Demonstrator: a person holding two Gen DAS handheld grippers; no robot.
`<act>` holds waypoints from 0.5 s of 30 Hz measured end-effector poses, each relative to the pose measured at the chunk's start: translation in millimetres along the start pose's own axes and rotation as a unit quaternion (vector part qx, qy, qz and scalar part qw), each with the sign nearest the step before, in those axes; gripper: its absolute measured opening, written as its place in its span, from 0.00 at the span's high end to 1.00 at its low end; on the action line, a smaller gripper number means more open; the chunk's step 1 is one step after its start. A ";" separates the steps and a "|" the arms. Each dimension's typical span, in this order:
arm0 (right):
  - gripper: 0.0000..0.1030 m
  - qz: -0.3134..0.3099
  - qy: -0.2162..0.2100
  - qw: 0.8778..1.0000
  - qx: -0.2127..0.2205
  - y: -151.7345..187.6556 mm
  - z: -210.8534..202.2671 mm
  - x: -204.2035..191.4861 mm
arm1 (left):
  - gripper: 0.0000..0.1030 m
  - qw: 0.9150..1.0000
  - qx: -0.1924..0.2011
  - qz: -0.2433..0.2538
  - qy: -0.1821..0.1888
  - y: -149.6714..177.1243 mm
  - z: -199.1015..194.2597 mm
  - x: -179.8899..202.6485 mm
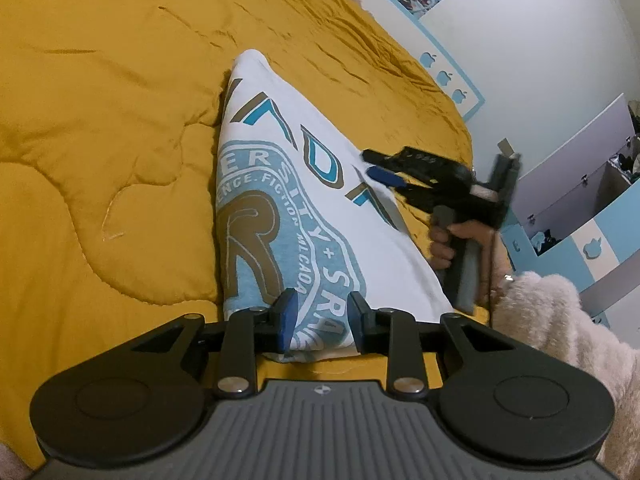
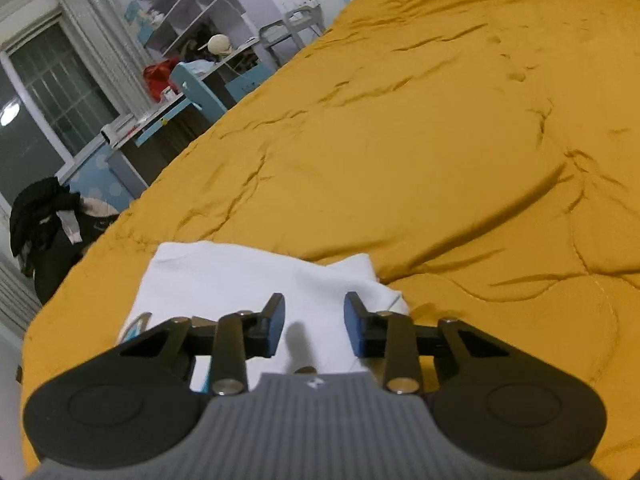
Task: Fold small clothes
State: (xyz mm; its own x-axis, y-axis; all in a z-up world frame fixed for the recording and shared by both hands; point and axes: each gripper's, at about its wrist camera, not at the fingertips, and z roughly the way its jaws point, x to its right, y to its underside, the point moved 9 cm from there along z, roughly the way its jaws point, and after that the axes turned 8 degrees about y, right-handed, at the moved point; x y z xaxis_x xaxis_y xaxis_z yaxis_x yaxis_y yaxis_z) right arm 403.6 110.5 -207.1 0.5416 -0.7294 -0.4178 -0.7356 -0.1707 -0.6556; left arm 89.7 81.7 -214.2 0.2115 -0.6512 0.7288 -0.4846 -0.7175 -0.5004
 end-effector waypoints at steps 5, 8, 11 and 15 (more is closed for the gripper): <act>0.67 -0.058 -0.030 0.997 0.039 23.5 -94.6 -30.3 | 0.68 0.999 0.040 0.024 0.009 -15.8 -21.1 24.4; 0.66 -0.097 -0.036 0.994 0.030 60.5 -141.1 -48.2 | 0.67 0.998 0.052 0.045 0.011 -23.7 -29.1 37.6; 0.66 -0.115 -0.039 0.993 0.012 96.9 -169.3 -53.1 | 0.66 0.998 0.043 0.055 0.007 -22.6 -23.7 40.2; 0.66 -0.088 -0.023 0.996 -0.004 130.4 -174.7 -43.4 | 0.66 0.998 0.018 0.053 -0.012 -11.8 -7.1 31.7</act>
State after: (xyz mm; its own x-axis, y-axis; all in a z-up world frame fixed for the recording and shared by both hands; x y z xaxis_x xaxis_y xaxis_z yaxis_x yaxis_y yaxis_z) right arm 213.2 4.2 -164.5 0.6811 -0.6562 -0.3248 -0.6304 -0.2998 -0.7161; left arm 96.1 71.2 -181.9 0.1811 -0.7296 0.6595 -0.4753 -0.6520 -0.5907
